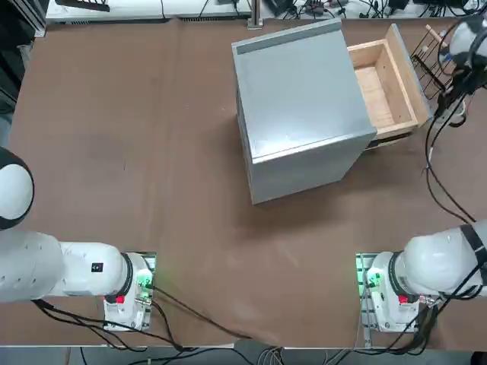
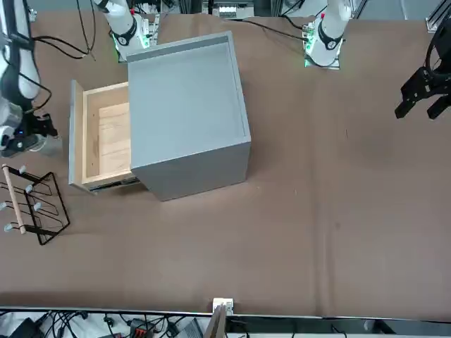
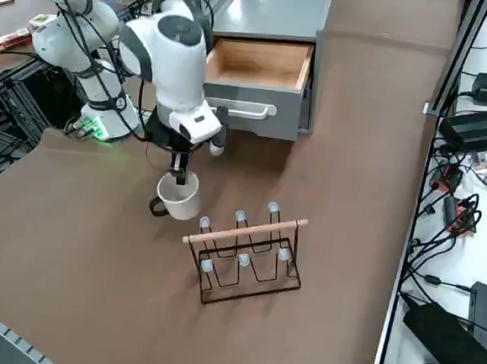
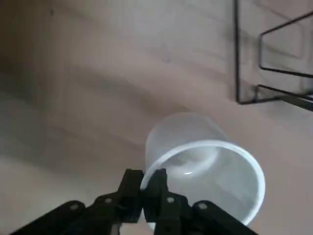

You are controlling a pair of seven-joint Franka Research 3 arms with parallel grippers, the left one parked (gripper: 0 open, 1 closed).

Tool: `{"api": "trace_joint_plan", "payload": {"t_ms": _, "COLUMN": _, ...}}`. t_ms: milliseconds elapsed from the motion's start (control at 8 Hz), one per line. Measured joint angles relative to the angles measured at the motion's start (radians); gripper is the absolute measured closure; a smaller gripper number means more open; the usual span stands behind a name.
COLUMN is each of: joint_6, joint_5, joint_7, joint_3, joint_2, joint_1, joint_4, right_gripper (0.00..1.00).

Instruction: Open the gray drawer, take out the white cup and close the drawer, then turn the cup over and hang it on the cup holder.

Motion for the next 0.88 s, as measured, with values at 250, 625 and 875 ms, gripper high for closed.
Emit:
{"api": "trace_joint_plan", "payload": {"t_ms": 250, "joint_6": 0.105, "joint_5": -0.002, "joint_7": -0.150, "joint_3": 0.000, "joint_2": 0.006, "joint_1": -0.024, "joint_4": -0.067, "right_gripper": 0.95}}
{"api": "trace_joint_plan", "payload": {"t_ms": 625, "joint_6": 0.218, "joint_5": -0.005, "joint_7": -0.298, "joint_3": 0.006, "joint_2": 0.044, "joint_1": -0.024, "joint_4": -0.101, "right_gripper": 0.95}}
{"api": "trace_joint_plan", "payload": {"t_ms": 875, "joint_6": 0.238, "joint_5": -0.005, "joint_7": -0.306, "joint_3": 0.014, "joint_2": 0.069, "joint_1": -0.023, "joint_4": -0.101, "right_gripper": 0.95}}
